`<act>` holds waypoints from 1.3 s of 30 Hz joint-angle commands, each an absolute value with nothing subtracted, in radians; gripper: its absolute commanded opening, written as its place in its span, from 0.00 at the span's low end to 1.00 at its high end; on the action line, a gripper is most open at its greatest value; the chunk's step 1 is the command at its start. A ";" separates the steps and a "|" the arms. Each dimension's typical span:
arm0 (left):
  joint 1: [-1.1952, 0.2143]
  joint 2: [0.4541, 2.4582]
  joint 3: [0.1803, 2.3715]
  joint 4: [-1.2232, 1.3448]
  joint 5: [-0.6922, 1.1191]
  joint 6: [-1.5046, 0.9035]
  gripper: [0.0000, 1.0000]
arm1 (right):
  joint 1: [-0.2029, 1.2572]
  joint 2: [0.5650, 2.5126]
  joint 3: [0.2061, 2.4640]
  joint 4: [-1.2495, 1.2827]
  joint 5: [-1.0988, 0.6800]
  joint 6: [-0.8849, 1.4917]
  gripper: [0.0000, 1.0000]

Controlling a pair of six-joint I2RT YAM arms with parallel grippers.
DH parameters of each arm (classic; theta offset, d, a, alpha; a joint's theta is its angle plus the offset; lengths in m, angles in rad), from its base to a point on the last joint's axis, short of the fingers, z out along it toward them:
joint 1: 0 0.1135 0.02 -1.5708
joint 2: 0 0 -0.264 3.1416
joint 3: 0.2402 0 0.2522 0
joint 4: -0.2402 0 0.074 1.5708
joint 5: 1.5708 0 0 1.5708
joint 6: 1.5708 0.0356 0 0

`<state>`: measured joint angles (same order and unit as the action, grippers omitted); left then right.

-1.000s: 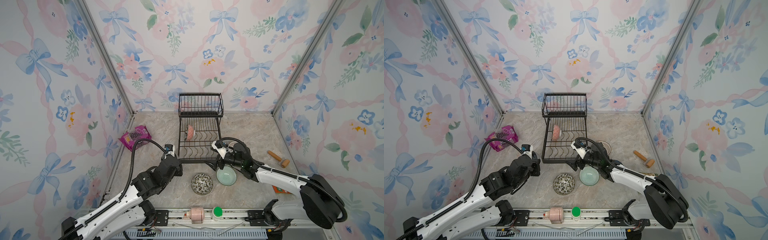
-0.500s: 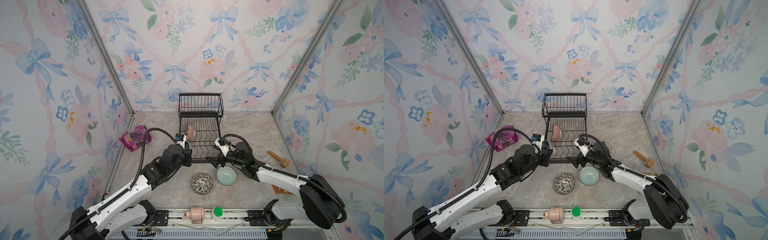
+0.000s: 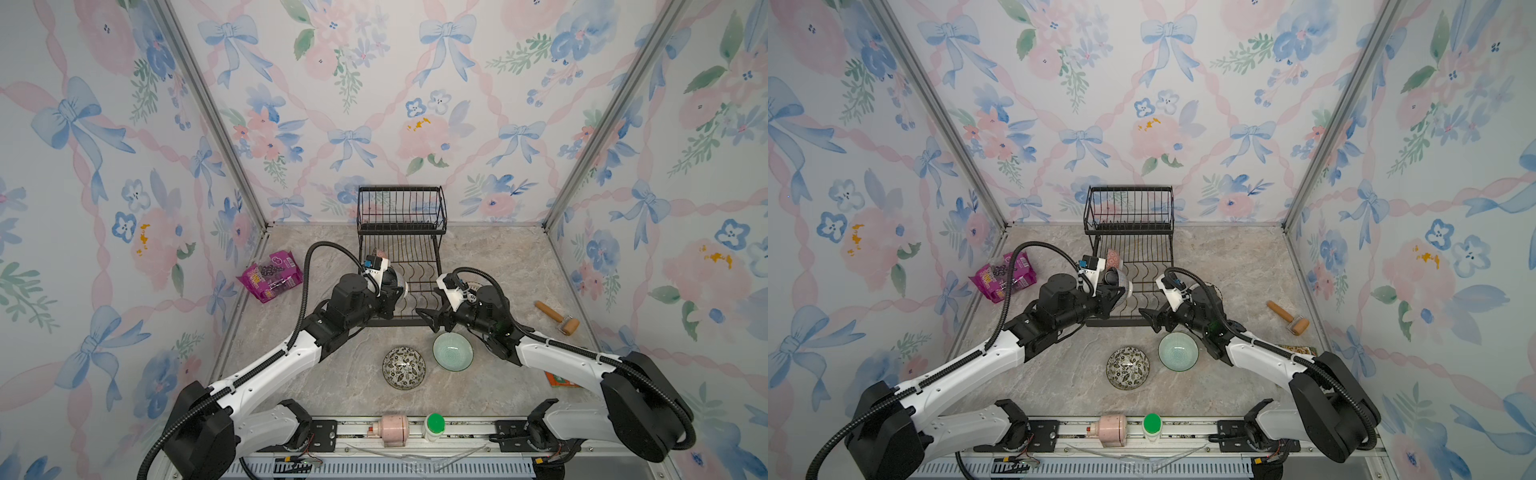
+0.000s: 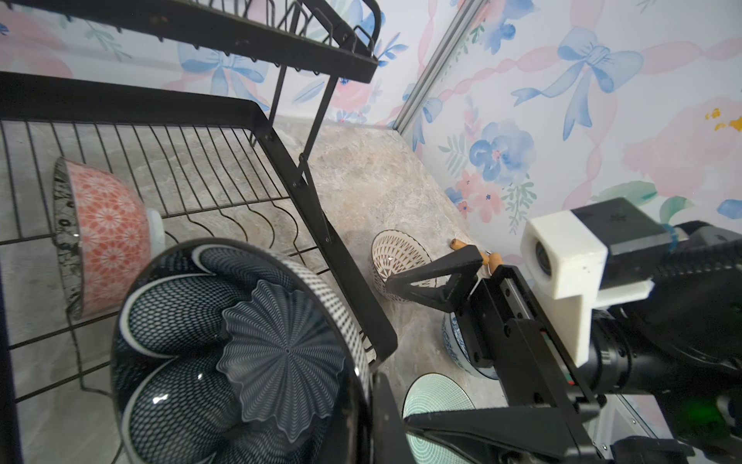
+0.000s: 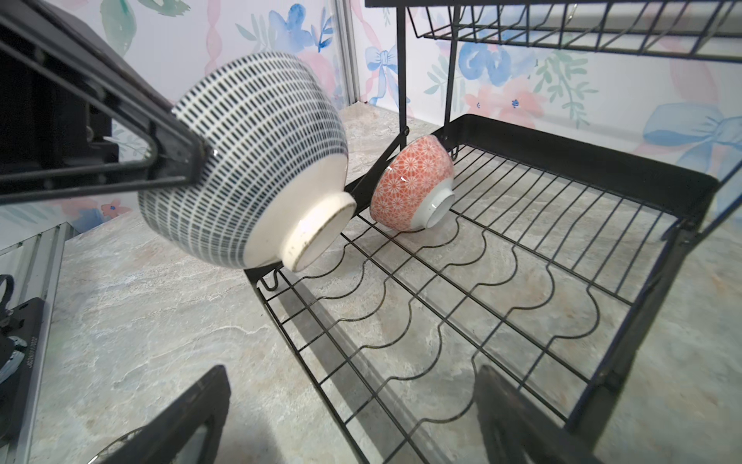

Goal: Load bowls into a dish rack
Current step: Place the bowl in the dish rack.

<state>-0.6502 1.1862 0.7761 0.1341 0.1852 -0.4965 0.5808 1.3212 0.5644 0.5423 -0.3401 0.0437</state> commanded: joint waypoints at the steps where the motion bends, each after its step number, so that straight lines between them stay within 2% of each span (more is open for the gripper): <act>1: -0.638 1.215 0.800 0.296 0.283 -0.462 0.00 | 0.550 1.308 0.540 0.604 -0.330 0.091 0.96; 18: -0.610 1.497 0.922 0.454 0.443 -0.463 0.00 | 0.538 1.298 0.508 0.642 -0.290 0.095 0.96; 39: -0.566 1.694 0.983 0.605 0.541 -0.487 0.00 | 0.532 1.301 0.499 0.655 -0.280 0.100 0.96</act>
